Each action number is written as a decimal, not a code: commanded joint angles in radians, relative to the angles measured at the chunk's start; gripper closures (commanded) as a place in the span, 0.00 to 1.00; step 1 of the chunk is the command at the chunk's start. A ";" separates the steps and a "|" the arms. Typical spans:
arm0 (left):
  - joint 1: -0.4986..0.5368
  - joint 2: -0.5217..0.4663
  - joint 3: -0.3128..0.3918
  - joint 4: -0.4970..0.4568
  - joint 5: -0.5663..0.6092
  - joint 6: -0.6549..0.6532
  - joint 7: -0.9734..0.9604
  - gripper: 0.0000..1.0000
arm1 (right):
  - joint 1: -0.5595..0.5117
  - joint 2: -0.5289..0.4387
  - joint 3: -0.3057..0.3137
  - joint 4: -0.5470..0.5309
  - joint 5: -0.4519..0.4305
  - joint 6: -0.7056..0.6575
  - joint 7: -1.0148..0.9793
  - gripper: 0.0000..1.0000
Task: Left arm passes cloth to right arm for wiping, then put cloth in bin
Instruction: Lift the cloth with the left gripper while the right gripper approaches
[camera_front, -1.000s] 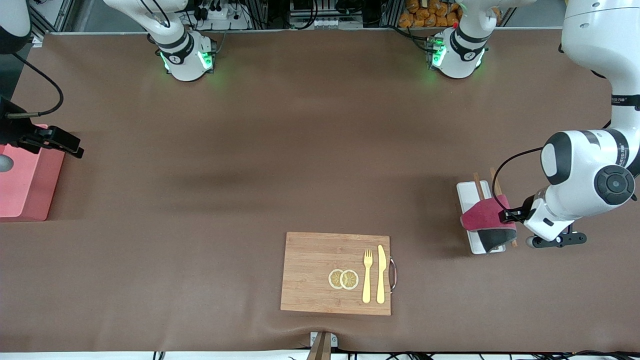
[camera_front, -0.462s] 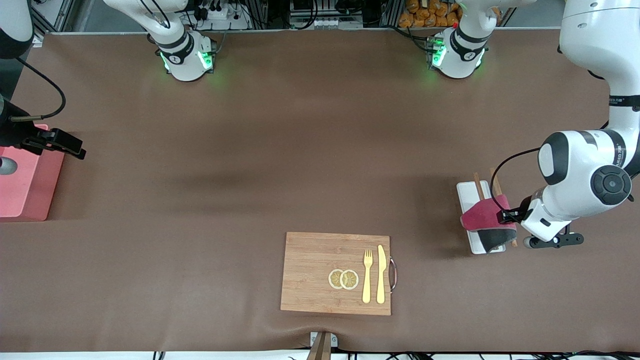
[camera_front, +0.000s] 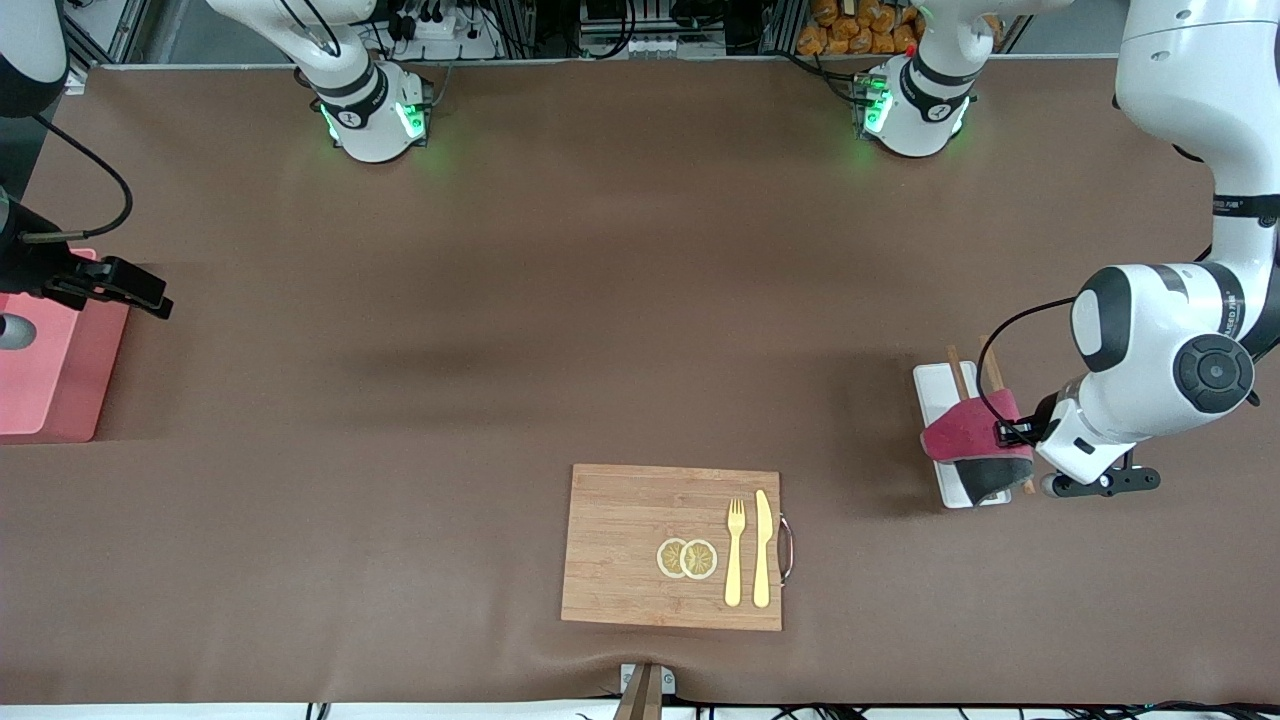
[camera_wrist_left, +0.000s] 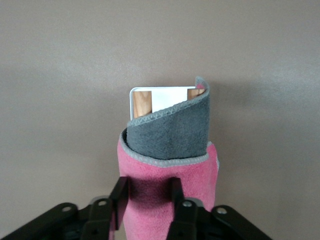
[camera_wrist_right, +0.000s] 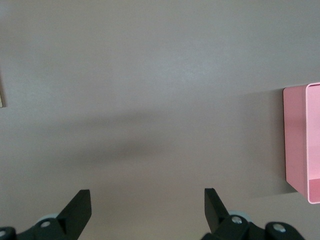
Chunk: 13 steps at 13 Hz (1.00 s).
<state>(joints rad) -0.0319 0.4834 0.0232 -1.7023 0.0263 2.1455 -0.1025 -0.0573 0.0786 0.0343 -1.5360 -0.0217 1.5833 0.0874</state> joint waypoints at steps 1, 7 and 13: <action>-0.006 0.011 0.001 0.018 0.007 0.007 -0.011 0.84 | -0.007 0.006 0.006 0.014 -0.003 -0.009 0.017 0.00; -0.008 0.000 -0.002 0.018 0.007 0.007 0.003 1.00 | 0.000 0.006 0.006 0.014 -0.001 -0.029 0.023 0.00; -0.019 -0.089 -0.040 0.018 -0.006 -0.013 -0.012 1.00 | 0.027 0.006 0.007 0.014 0.121 -0.169 0.363 0.00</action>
<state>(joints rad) -0.0450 0.4502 0.0045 -1.6717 0.0254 2.1469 -0.1018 -0.0336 0.0800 0.0420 -1.5359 0.0463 1.4564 0.3342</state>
